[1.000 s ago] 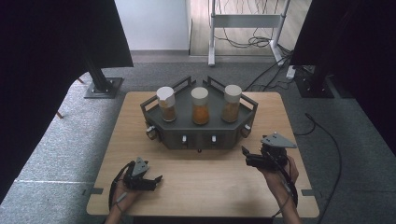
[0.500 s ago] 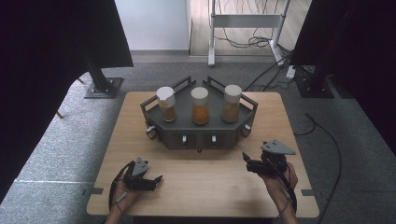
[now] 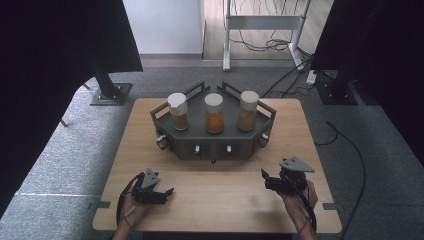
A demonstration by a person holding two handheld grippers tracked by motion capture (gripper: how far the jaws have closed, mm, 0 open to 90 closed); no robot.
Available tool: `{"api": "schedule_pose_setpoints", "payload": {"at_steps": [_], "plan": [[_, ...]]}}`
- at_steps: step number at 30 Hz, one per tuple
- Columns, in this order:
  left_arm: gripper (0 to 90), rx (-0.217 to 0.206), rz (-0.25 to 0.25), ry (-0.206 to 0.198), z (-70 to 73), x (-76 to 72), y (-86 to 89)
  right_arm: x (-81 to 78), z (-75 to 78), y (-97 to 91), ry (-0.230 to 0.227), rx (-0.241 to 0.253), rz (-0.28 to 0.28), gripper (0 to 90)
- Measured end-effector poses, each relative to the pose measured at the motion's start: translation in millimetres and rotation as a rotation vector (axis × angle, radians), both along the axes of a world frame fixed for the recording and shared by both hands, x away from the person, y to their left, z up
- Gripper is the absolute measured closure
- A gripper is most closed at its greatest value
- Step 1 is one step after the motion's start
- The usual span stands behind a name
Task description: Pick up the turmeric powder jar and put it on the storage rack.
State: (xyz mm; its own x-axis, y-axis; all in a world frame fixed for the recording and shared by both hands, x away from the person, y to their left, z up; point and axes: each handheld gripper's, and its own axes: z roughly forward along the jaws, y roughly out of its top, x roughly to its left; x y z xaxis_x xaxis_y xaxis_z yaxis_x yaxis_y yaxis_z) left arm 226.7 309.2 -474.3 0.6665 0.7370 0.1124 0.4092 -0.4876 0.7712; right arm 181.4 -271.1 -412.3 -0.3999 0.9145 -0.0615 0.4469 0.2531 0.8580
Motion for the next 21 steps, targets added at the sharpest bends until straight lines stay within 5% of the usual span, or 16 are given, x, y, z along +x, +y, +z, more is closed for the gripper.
{"api": "schedule_pose_setpoints", "payload": {"at_steps": [21], "plan": [[13.6,0.001,0.000,0.000,0.0,-0.1,-0.1,7.2,-39.1,0.2,0.057,-0.048,-0.061,12.4]]}}
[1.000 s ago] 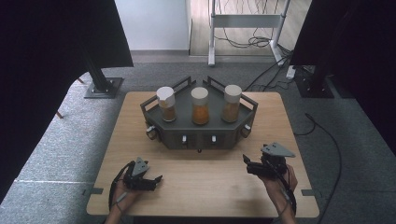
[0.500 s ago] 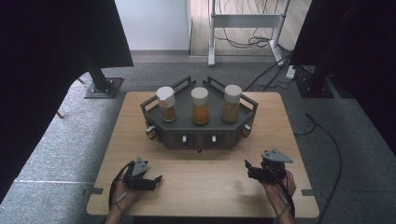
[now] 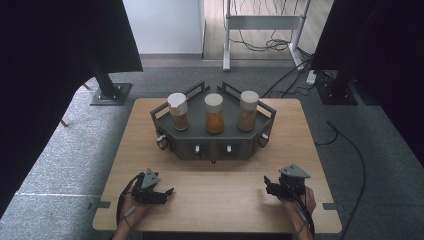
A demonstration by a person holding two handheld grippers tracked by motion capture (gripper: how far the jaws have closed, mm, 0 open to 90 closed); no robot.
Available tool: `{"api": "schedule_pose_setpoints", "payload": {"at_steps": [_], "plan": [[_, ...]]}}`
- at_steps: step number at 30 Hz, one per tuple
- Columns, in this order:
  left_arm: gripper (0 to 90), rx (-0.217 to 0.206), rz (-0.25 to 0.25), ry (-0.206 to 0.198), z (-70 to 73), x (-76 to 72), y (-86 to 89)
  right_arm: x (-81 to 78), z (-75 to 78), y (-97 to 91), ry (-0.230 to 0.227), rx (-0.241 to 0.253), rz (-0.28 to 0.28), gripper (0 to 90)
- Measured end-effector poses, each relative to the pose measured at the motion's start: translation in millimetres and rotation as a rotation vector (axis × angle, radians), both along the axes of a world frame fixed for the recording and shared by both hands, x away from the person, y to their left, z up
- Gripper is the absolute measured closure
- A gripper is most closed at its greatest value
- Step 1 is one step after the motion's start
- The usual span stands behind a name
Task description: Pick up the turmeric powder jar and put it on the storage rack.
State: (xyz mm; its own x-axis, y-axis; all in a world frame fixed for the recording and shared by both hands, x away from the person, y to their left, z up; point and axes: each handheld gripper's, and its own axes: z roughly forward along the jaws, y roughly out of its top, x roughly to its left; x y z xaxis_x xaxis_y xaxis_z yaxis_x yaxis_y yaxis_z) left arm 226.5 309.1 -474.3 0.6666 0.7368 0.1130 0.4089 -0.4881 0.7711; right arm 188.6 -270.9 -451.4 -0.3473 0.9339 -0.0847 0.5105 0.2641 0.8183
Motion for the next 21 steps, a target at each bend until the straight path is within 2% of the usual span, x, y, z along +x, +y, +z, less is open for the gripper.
{"api": "schedule_pose_setpoints", "payload": {"at_steps": [10,21], "plan": [[13.6,0.001,0.000,-0.001,0.0,-0.1,-0.2,3.3,-12.7,-0.8,0.020,-0.011,-0.019,12.2],[13.6,0.002,-0.002,0.002,0.2,0.5,-0.1,5.9,-19.9,2.8,0.036,-0.041,-0.030,11.5]]}}
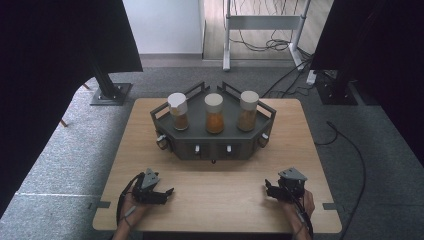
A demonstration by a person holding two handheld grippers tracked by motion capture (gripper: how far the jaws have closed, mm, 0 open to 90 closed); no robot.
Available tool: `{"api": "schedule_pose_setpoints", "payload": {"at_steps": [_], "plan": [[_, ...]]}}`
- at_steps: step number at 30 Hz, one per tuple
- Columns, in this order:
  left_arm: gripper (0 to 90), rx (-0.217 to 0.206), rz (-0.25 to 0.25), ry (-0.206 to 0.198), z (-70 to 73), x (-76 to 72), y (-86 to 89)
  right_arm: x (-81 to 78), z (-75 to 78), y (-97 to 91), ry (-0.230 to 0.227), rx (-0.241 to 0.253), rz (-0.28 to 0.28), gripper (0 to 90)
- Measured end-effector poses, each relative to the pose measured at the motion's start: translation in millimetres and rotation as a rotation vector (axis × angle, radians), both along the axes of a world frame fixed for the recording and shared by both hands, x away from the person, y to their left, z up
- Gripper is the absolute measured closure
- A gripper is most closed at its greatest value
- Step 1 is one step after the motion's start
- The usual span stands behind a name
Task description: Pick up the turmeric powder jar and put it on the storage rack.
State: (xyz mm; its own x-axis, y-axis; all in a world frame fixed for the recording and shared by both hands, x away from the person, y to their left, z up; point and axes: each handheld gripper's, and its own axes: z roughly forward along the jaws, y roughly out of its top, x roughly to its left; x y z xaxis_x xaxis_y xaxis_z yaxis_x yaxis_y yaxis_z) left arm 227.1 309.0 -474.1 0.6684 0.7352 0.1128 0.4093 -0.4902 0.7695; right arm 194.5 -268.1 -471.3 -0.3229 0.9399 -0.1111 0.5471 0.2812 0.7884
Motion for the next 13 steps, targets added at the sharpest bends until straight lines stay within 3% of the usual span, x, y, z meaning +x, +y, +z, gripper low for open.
{"api": "schedule_pose_setpoints", "payload": {"at_steps": [13], "plan": [[13.6,0.002,0.000,0.000,-0.1,0.0,-0.6,4.1,-3.8,0.1,0.034,-0.010,-0.006,10.8]]}}
